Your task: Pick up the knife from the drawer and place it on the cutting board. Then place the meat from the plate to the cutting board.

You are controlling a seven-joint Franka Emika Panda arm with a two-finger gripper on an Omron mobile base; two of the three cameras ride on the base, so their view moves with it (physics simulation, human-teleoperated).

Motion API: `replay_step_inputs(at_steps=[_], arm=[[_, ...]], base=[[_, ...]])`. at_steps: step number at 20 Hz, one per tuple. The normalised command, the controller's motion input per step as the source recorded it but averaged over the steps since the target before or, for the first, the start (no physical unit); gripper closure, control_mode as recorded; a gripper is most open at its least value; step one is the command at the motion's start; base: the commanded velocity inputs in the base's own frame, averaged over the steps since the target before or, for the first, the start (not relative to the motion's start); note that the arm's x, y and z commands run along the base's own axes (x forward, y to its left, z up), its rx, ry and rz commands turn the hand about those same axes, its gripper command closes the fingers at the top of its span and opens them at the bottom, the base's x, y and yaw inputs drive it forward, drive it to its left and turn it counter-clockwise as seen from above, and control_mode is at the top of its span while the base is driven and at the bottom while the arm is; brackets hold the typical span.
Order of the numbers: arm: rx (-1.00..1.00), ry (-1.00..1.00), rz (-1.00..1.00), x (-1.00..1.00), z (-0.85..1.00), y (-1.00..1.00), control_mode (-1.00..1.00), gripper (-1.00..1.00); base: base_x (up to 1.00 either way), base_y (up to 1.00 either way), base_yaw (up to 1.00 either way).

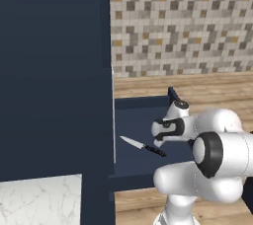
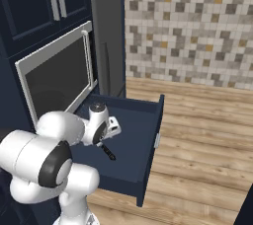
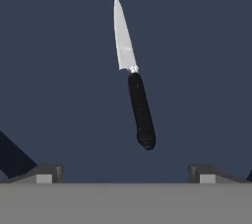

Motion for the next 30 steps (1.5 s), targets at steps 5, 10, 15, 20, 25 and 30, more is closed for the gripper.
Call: replay_step_inputs(at_steps=[5,10,15,20,25,30], arm=[[0.0,0.0,0.0,0.09,-0.43,0.0,-1.0,-1.0],[0.0,0.01,0.0,0.11,-0.18,0.01,-1.0,-1.0],[0.0,0.06,0.0,0.19,-0.34,0.03,-1.0,-1.0],[0.0,0.06,0.0,0.22,-0.34,0.0,-1.0,-1.0],[0.0,0.04,0.0,0.16,-0.35,0.0,-1.0,-1.0],[0.0,0.02,0.0,0.03,-0.14,0.0,-1.0,-1.0]], base=[[0.0,0.0,0.0],[0.0,0.0,0.0],[0.0,0.0,0.0],[0.0,0.0,0.0],[0.0,0.0,0.0],[0.0,0.0,0.0]])
